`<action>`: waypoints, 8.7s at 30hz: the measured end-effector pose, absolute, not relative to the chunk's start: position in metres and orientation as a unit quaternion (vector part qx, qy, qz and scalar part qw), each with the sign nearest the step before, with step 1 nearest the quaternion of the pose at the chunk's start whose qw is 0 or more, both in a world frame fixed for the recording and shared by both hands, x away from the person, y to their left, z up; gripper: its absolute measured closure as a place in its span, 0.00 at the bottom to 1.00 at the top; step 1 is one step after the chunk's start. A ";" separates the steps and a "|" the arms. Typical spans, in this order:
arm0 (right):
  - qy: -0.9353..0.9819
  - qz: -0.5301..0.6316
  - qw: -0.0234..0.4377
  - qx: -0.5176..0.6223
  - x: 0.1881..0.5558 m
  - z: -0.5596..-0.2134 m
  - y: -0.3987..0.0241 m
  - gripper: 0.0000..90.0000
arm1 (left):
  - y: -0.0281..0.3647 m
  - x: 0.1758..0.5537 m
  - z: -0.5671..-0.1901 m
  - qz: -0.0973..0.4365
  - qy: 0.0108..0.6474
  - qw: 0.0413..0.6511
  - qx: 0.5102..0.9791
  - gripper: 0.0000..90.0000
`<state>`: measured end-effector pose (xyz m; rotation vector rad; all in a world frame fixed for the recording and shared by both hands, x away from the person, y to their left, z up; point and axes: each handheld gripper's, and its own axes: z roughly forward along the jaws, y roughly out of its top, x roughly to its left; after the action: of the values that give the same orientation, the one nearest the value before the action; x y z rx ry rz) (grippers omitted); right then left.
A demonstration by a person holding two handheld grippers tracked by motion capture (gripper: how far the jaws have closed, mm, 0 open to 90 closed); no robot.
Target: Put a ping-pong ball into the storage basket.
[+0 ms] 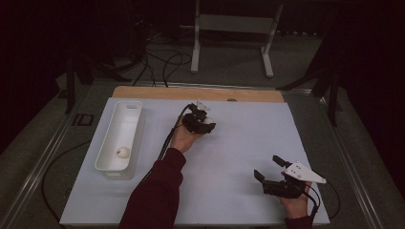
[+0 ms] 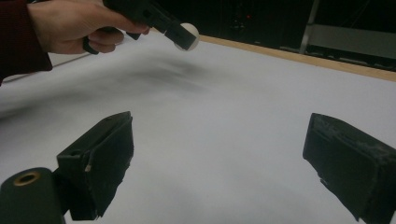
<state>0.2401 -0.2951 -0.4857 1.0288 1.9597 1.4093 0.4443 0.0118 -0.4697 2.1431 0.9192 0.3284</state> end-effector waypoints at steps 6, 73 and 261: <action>0.722 0.520 0.257 0.378 0.240 -0.486 -0.295 0.09 | 0.012 0.441 -0.465 0.128 0.352 0.386 0.843 0.57; 0.723 0.521 0.255 0.376 0.241 -0.485 -0.293 0.09 | 0.017 0.419 -0.428 0.113 0.301 0.400 0.858 0.57; 0.725 0.522 0.252 0.372 0.241 -0.486 -0.290 0.09 | 0.112 0.393 -0.367 0.120 0.265 0.409 0.865 0.57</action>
<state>0.2408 -0.2899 -0.4860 1.0122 1.9735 1.4190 0.3926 0.1117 -0.3673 2.1780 0.6688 0.3026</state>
